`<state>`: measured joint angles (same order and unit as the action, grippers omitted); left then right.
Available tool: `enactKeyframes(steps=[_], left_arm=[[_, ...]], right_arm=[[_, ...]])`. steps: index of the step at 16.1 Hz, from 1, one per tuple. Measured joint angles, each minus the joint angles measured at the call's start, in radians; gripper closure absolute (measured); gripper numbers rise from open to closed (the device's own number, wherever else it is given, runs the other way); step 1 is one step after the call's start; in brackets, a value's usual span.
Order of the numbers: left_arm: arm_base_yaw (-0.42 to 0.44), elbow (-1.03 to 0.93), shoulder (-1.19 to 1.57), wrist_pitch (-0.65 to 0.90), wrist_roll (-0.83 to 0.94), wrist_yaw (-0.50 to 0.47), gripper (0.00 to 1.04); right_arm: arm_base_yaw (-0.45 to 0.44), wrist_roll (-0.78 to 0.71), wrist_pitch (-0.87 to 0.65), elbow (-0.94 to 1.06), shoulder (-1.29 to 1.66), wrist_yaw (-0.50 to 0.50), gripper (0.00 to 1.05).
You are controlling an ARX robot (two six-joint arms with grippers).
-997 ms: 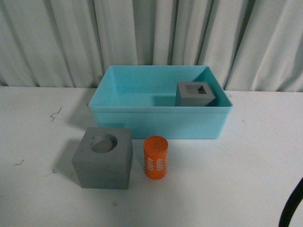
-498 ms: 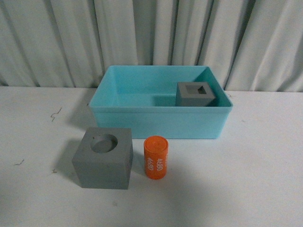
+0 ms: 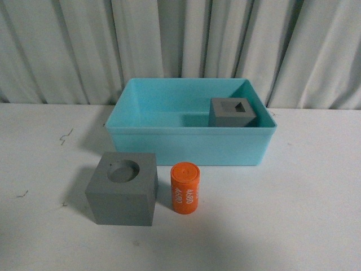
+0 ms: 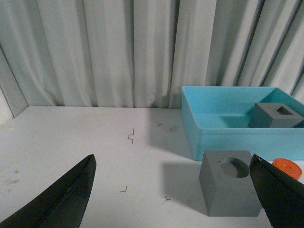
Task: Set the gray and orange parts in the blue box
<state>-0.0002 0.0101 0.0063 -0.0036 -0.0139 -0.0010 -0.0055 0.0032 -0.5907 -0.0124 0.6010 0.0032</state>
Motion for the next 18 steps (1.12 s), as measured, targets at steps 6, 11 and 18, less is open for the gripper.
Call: enactKeyframes(steps=[6, 11, 18], left_arm=[[0.000, 0.000, 0.000, 0.000, 0.000, 0.000, 0.07], [0.000, 0.000, 0.000, 0.000, 0.000, 0.000, 0.07], [0.000, 0.000, 0.000, -0.001, 0.000, 0.001, 0.07]], right_arm=[[0.000, 0.000, 0.218, 0.001, -0.226, 0.000, 1.03], [0.000, 0.000, 0.336, 0.001, -0.348, 0.000, 1.03], [0.000, -0.001, 0.579, 0.000, -0.600, -0.002, 1.03]])
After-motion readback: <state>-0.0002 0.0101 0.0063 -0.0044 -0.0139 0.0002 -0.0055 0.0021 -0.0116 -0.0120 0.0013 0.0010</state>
